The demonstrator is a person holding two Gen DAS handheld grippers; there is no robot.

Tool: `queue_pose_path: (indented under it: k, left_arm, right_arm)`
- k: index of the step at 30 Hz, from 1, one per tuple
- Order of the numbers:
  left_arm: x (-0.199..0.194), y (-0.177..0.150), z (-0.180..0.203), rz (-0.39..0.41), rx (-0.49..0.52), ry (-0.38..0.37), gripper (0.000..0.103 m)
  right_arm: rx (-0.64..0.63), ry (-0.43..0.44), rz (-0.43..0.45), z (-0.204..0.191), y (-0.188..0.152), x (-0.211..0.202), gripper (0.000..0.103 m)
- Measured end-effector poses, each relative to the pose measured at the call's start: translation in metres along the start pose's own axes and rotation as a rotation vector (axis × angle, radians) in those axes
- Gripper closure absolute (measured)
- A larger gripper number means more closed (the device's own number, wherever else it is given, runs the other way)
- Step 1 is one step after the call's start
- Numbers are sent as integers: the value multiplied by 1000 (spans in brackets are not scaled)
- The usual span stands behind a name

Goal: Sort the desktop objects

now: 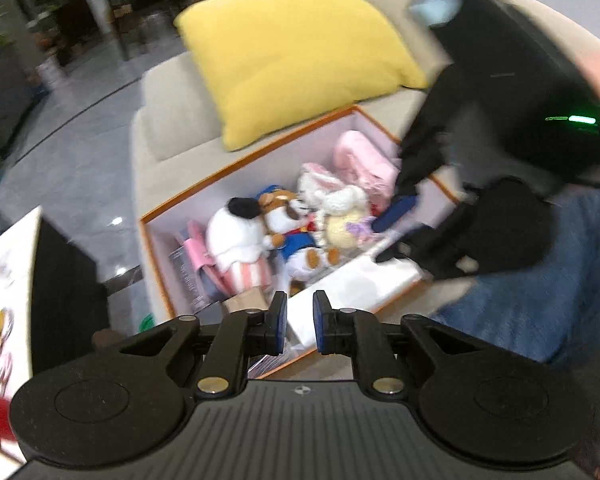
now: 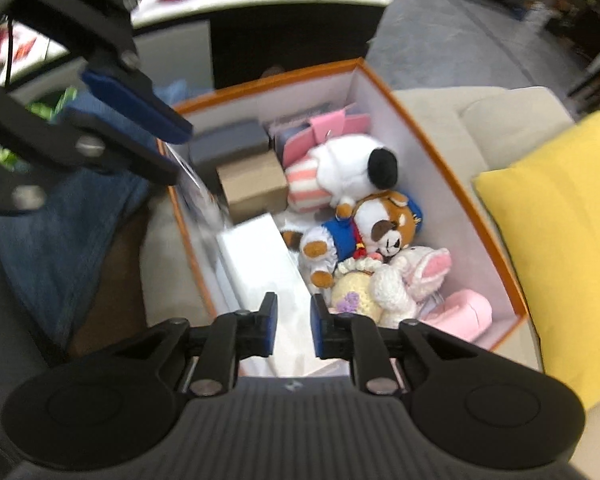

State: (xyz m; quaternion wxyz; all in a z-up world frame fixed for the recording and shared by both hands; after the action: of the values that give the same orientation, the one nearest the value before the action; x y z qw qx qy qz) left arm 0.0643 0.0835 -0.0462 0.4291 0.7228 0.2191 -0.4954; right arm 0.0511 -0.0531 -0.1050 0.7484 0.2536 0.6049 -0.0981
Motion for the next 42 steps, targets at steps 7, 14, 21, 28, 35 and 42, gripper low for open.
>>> queue_pose_path:
  k: [7,14,21,28,35,42]
  left_arm:
    - [-6,-12,5,77,-113,45,82]
    - [6,-32,3,127,-244,101,75]
    - [18,-44,6,205,-355,132,60]
    - [29,-50,-6,255,-435,185,41]
    - [46,-53,-13,251,-456,194,30]
    - [64,-56,-15,236,-477,209,28]
  right_arm:
    - [158,-49,79,-18,-18,-17,74]
    - [417,-104,239,-17,-36,-20,49]
    - [618,-142,354,-21,-55,-9,33]
    - [788,-179,422,-15,-70,3,21]
    - [830,-215,454,-7,-76,15,14]
    - [841,-228,498,-5,-78,26,11]
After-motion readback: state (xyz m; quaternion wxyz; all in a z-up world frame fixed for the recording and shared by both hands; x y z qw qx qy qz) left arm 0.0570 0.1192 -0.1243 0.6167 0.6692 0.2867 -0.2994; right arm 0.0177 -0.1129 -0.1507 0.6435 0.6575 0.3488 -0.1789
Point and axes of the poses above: each gripper's, at about its wrist camera, not at the fingertips, and x roughly the way its jaws point, z to its right, y to its top, the point moved 9 cm from there along x, roughly the way its jaws point, and after that the axes turned 7 degrees about -z, right-handed, at the moved point
